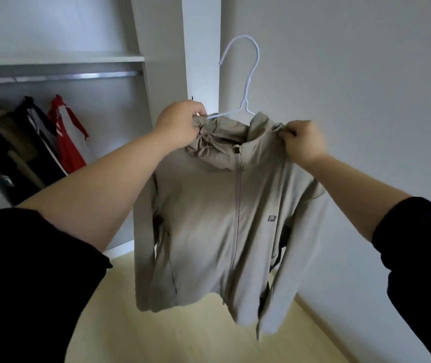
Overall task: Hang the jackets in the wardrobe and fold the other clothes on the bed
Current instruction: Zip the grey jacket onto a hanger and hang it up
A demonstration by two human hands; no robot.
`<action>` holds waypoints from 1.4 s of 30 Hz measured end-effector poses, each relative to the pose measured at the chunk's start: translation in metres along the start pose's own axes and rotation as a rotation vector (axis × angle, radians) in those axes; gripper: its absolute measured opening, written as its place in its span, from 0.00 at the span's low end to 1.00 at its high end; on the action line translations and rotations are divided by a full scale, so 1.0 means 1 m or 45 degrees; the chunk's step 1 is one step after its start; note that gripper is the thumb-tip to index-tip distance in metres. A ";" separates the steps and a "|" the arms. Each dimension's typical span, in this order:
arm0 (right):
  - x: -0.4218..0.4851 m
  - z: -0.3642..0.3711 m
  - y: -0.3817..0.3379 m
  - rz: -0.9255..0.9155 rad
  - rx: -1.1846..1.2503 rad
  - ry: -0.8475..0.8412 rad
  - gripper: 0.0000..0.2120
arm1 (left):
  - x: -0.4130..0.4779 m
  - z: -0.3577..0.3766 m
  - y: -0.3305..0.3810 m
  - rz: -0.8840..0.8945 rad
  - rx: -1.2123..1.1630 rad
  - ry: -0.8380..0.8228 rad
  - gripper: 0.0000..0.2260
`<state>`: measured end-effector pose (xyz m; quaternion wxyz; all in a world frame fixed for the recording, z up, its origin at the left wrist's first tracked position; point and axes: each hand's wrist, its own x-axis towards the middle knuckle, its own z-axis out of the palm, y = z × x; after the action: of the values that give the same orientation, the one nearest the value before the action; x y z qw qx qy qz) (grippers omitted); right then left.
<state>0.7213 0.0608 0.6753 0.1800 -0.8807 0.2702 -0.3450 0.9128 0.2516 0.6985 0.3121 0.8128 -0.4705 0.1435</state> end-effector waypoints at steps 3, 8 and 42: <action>0.008 0.025 0.001 -0.105 0.015 -0.149 0.14 | -0.004 0.006 -0.016 -0.042 0.323 -0.086 0.14; 0.024 0.073 0.001 -0.121 0.116 -0.488 0.21 | -0.031 0.026 -0.046 -0.381 0.413 -0.226 0.06; 0.220 0.506 -0.223 0.716 0.381 -0.936 0.21 | 0.094 0.022 -0.494 -0.812 -0.293 -0.577 0.13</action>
<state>1.2918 0.1710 0.5474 0.4743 -0.8016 0.3636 0.0158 1.3816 0.3533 0.5476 0.3183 0.8888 -0.2645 -0.1968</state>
